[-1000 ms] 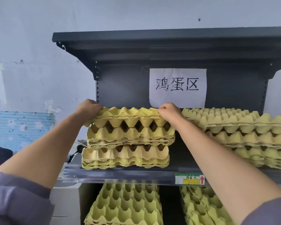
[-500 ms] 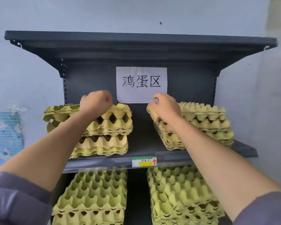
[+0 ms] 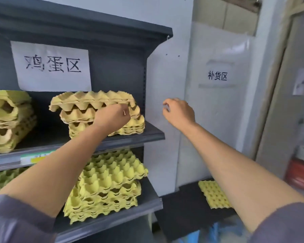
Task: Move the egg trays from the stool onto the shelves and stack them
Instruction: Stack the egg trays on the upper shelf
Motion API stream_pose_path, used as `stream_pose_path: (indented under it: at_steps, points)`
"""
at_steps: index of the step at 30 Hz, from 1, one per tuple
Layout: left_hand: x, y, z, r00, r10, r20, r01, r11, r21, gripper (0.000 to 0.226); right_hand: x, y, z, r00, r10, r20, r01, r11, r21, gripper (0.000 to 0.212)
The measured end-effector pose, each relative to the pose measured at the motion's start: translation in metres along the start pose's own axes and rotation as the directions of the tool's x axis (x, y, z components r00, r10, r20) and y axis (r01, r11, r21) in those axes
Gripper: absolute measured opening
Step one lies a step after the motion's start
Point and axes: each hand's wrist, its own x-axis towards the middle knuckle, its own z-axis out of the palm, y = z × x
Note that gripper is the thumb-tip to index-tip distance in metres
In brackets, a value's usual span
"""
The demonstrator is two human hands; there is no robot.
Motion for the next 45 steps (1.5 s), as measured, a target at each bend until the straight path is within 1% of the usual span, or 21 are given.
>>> stream_pose_path:
  at_steps: [1,2,3,5,9,13,15,19,25,29,34,40,42,45]
  points:
    - [0.000,0.011,0.004,1.000,0.026,0.009,-0.026,1.000,0.014,0.020,-0.002,0.011,0.001,1.000,0.005,0.000,-0.005,1.000,-0.029,0.031]
    - [0.014,0.041,0.025,0.996,0.086,0.024,-0.086,0.996,0.006,0.021,-0.005,0.046,-0.003,0.999,0.054,-0.007,-0.054,0.995,-0.081,0.032]
    - [0.021,0.057,0.035,0.993,0.111,0.029,-0.112,0.994,0.021,0.021,-0.008,0.066,-0.005,0.997,0.073,-0.007,-0.073,0.991,-0.114,0.033]
    - [0.019,0.066,0.040,0.990,0.135,0.038,-0.136,0.990,0.027,0.020,-0.016,0.081,-0.004,0.997,0.070,0.016,-0.067,0.989,-0.131,0.034]
    - [0.046,0.132,0.113,0.959,0.268,0.095,-0.263,0.963,-0.061,0.018,-0.031,0.170,0.001,0.990,0.133,0.035,-0.119,0.956,-0.268,0.034]
    - [0.070,0.198,0.175,0.923,0.359,0.142,-0.338,0.929,-0.149,0.020,-0.045,0.245,0.006,0.981,0.177,0.080,-0.138,0.923,-0.358,0.035]
    - [0.080,0.227,0.202,0.895,0.417,0.157,-0.393,0.904,-0.167,0.021,-0.052,0.278,0.009,0.971,0.212,0.109,-0.154,0.905,-0.396,0.036]
    - [0.101,0.284,0.263,0.843,0.491,0.219,-0.448,0.867,-0.217,0.022,-0.066,0.349,0.019,0.951,0.287,0.113,-0.207,0.866,-0.456,0.035]
    - [0.110,0.343,0.355,0.810,0.478,0.340,-0.414,0.876,-0.247,0.024,-0.088,0.453,0.053,0.916,0.335,0.220,-0.204,0.862,-0.464,0.030]
    - [0.114,0.373,0.415,0.786,0.407,0.466,-0.340,0.913,-0.223,0.024,-0.090,0.521,0.074,0.890,0.349,0.292,-0.199,0.875,-0.441,0.029]
    - [0.123,0.404,0.472,0.757,0.327,0.566,-0.258,0.945,-0.201,0.026,-0.083,0.587,0.111,0.861,0.337,0.381,-0.184,0.905,-0.383,0.032]
    - [0.148,0.429,0.541,0.723,0.274,0.634,-0.225,0.961,-0.159,0.028,-0.064,0.656,0.170,0.829,0.318,0.460,-0.166,0.925,-0.341,0.034]
    - [0.161,0.437,0.572,0.723,0.263,0.639,-0.216,0.964,-0.153,0.028,-0.055,0.682,0.194,0.820,0.315,0.479,-0.154,0.926,-0.345,0.034]
    - [0.178,0.445,0.620,0.698,0.250,0.671,-0.194,0.968,-0.159,0.027,-0.045,0.717,0.228,0.808,0.314,0.498,-0.157,0.930,-0.332,0.032]
